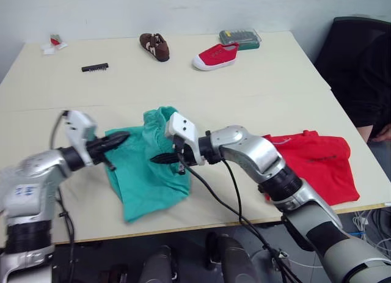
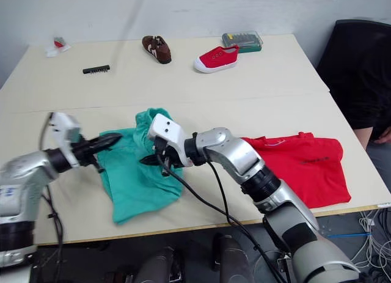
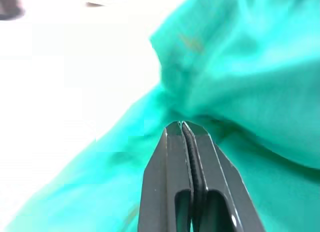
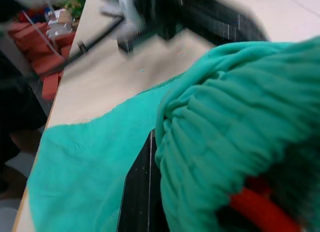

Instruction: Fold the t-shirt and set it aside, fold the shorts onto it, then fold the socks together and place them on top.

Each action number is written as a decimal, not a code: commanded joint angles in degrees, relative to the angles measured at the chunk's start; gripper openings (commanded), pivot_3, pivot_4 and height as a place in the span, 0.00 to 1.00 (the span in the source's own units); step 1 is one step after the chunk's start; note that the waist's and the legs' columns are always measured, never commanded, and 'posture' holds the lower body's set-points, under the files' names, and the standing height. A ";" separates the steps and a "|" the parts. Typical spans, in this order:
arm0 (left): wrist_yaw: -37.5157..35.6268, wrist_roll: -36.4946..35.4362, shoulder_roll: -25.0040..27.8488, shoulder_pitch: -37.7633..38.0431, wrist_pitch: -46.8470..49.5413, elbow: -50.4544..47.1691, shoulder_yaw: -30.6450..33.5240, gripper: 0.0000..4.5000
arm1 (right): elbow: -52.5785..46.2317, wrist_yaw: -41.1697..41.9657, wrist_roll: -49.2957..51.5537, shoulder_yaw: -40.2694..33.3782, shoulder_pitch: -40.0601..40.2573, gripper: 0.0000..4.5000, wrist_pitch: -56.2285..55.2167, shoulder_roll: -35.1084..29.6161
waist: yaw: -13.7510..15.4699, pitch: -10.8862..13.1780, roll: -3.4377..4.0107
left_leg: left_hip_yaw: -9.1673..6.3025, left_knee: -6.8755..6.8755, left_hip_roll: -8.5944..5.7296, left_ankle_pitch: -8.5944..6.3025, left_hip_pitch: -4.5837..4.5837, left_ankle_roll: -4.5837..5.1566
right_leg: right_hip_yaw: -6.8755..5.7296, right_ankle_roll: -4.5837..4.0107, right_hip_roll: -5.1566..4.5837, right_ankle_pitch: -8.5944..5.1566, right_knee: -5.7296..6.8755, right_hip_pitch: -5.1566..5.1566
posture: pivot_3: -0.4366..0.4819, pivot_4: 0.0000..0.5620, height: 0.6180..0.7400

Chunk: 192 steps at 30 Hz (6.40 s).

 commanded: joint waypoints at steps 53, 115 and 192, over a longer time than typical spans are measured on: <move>-8.18 3.88 8.06 3.94 -3.04 1.81 -11.80 0.00 | 0.81 -0.84 -16.15 -5.57 13.86 0.01 -13.32 5.24 | -1.03 0.14 0.19 | -5.19 -2.48 -2.70 2.58 -0.39 -0.17 | -4.23 1.14 -2.78 -0.85 0.03 1.50 | 0.48 0.27 1.00; -11.34 -19.54 12.97 13.03 10.91 -14.05 5.86 0.97 | 5.73 -0.14 4.51 -20.60 8.24 1.00 29.39 1.10 | 0.35 0.22 0.26 | -4.06 -1.91 -2.34 2.05 -0.18 -0.15 | -0.79 1.19 -1.53 -0.83 -0.20 1.20 | 0.48 0.27 1.00; -19.15 -18.75 -0.51 -20.77 10.28 -4.48 -18.16 1.00 | -12.49 -4.39 12.54 -79.34 48.94 0.94 12.89 -45.74 | 3.51 0.35 0.44 | -3.35 -0.99 -1.90 1.57 -0.70 0.19 | -0.19 1.39 -0.79 -0.20 -1.03 1.18 | 0.48 0.27 1.00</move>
